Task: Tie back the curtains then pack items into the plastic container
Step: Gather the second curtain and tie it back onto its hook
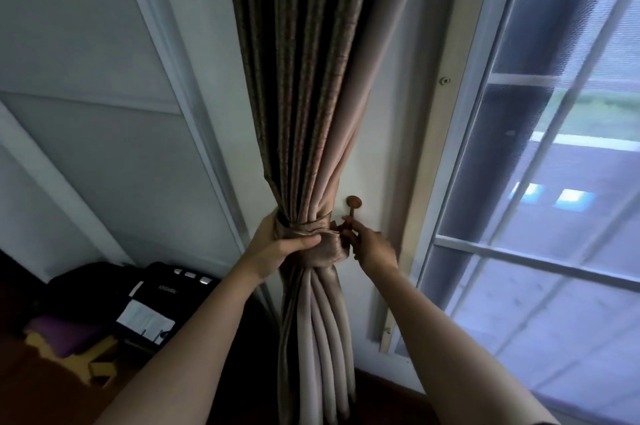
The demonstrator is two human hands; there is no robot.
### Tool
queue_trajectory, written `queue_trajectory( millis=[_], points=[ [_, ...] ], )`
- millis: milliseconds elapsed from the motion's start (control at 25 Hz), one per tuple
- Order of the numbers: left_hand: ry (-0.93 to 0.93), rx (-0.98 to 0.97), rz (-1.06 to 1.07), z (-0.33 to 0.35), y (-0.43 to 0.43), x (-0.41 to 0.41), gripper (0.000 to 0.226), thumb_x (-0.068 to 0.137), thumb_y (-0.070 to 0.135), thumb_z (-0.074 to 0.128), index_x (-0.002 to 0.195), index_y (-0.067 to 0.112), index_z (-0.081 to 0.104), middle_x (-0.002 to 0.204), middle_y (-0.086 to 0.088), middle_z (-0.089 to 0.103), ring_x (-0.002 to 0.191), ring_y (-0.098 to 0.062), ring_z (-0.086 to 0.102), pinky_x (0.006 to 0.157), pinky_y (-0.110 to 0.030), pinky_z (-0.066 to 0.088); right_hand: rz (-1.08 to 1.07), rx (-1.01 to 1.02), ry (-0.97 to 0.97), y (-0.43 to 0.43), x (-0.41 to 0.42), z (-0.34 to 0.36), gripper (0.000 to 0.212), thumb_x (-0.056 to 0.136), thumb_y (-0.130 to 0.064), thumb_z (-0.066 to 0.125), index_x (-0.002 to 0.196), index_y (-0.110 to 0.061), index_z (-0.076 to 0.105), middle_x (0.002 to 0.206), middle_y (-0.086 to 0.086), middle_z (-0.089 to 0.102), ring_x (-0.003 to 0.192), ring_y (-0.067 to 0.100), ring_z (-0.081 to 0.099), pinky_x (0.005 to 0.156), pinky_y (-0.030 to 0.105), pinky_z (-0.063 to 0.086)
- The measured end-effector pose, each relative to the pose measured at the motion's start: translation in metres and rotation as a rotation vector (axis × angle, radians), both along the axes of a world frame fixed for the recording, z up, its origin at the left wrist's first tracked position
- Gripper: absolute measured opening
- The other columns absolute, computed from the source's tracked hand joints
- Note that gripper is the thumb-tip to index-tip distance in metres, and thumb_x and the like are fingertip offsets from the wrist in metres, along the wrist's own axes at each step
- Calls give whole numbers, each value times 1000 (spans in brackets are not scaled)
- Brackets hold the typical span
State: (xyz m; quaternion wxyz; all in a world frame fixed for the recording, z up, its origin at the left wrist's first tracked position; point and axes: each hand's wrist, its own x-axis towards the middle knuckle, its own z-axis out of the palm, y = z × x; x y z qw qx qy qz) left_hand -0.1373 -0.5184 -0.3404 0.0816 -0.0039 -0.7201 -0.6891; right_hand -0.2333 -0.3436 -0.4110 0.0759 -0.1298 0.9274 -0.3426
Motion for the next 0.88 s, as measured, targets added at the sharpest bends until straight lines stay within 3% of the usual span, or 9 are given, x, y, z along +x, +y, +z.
queue_trajectory(
  millis=[120,160,240,320,440,520,600,760,880],
  points=[
    [25,2,-2,-4,0,11,70,51,17,82,115,-3,61,104,-2,73,100,-15,67,85,-19,49,165,91,32,14,24,-7,72,97,-22,44,148,-37,-3,102,8,68,91,28,63,82,41,52],
    [27,0,-4,-7,2,17,69,51,20,83,113,0,62,104,-2,73,101,-15,66,86,-21,49,148,73,62,22,33,-11,75,95,-14,46,149,-33,-3,105,7,69,95,28,63,85,40,51],
    [21,-28,-28,-13,13,29,71,48,26,88,111,3,64,105,-3,73,102,-17,66,90,-26,50,26,-33,184,39,43,-9,58,93,-7,45,147,-21,28,111,7,68,102,28,62,86,33,46],
    [16,-83,-67,-17,33,35,77,47,35,91,113,5,63,109,-4,72,106,-19,65,97,-36,49,-74,-152,290,56,44,7,32,95,-11,46,124,-14,59,111,9,68,103,27,62,85,31,45],
    [39,-204,-20,-15,78,37,71,50,42,89,113,22,61,104,9,72,101,-3,66,94,-25,50,-144,-443,225,71,53,49,29,100,-26,41,101,-15,67,101,8,70,98,21,65,83,34,49],
    [50,-218,34,-13,105,38,62,57,42,88,110,31,57,99,15,72,94,4,66,84,-17,51,-178,-753,101,75,71,81,46,100,-42,30,102,-14,67,100,9,70,94,16,65,82,30,49],
    [65,-217,7,-18,120,35,56,64,35,86,108,35,52,101,12,71,95,-2,67,81,-20,53,-124,-931,42,85,86,101,54,92,-53,27,106,-17,64,99,3,68,88,6,64,77,21,51],
    [115,-307,-118,-30,123,30,65,68,26,81,119,34,42,114,11,63,106,-4,61,84,-16,49,34,-806,32,100,104,106,39,76,-59,60,108,-38,57,102,-10,65,95,0,62,78,17,52],
    [105,-202,-188,-39,120,27,57,75,11,63,128,20,44,115,-1,64,108,-16,62,86,-27,51,73,-587,122,102,110,97,55,71,-24,80,116,-29,48,103,-10,65,91,-5,64,76,13,50]
  ],
)
